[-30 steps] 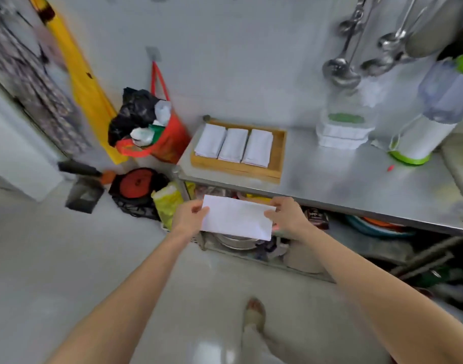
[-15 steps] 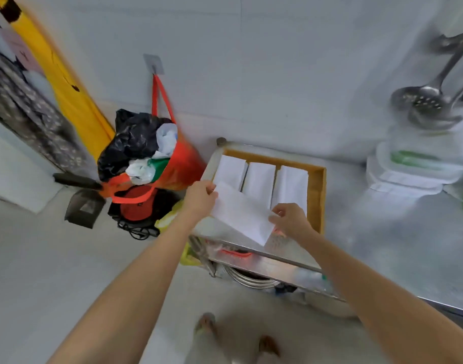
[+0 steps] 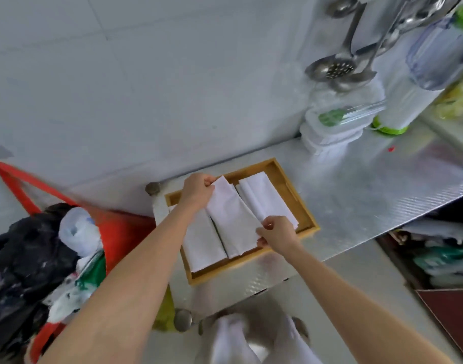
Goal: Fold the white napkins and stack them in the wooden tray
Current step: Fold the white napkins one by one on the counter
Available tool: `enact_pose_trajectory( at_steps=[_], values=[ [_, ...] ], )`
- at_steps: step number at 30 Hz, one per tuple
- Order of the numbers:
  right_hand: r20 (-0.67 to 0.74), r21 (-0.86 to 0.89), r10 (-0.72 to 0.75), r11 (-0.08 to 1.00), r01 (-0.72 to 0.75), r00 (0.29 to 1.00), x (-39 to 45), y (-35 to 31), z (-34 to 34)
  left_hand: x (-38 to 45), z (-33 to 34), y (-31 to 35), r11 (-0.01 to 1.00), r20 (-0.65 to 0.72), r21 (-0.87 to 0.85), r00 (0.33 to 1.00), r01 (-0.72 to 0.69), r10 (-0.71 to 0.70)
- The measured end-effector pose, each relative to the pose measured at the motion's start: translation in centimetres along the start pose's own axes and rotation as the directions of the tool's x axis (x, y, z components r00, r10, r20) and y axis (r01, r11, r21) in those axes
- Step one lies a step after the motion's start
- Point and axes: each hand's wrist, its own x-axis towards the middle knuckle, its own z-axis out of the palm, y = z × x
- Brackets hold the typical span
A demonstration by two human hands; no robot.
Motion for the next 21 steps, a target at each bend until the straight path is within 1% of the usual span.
enact_pose_trajectory(
  at_steps=[2,5,8,10,12,15,17,19,20,21],
  values=[
    [-0.025,0.018,0.041,0.999,-0.041,0.999,-0.1,0.0,1.0,1.2,0.4,-0.2,1.000,0.036,0.015,0.999,-0.026,0.025],
    [-0.065,-0.062,0.047,0.997,-0.051,0.997,-0.2,0.0,2.1,2.6,1.5,-0.4,0.998,0.071,0.004,0.996,-0.056,0.056],
    [-0.096,-0.234,0.026,0.971,-0.048,0.995,-0.1,0.0,2.9,3.2,2.9,-1.0,0.997,0.082,0.018,0.994,-0.080,0.079],
    [-0.086,-0.380,0.002,0.924,-0.035,0.996,-0.1,0.1,3.5,3.3,3.7,-1.8,0.996,0.076,0.035,0.994,-0.076,0.074],
    [-0.080,-0.486,-0.026,0.874,-0.016,0.996,-0.1,0.2,4.0,3.2,4.3,-2.4,0.992,0.076,0.083,0.993,-0.094,0.087],
    [-0.080,-0.592,-0.082,0.806,0.019,0.993,-0.1,0.2,4.2,3.1,4.4,-2.2,0.960,0.064,0.223,0.985,-0.168,0.158],
    [-0.079,-0.637,-0.142,0.768,0.060,0.987,-0.1,0.2,3.5,3.3,4.1,-1.5,0.933,0.022,0.289,0.975,-0.217,0.220],
    [-0.090,-0.652,-0.198,0.752,0.092,0.976,-0.2,0.4,2.0,3.3,4.0,0.3,0.920,-0.030,0.283,0.957,-0.270,0.290],
    [-0.107,-0.647,-0.213,0.757,0.095,0.971,-0.3,0.7,0.9,3.0,4.1,1.6,0.916,-0.036,0.255,0.944,-0.309,0.328],
    [-0.134,-0.634,-0.218,0.769,0.086,0.967,-0.4,1.2,-0.4,2.6,4.4,3.3,0.907,-0.012,0.228,0.930,-0.354,0.366]
  ],
)
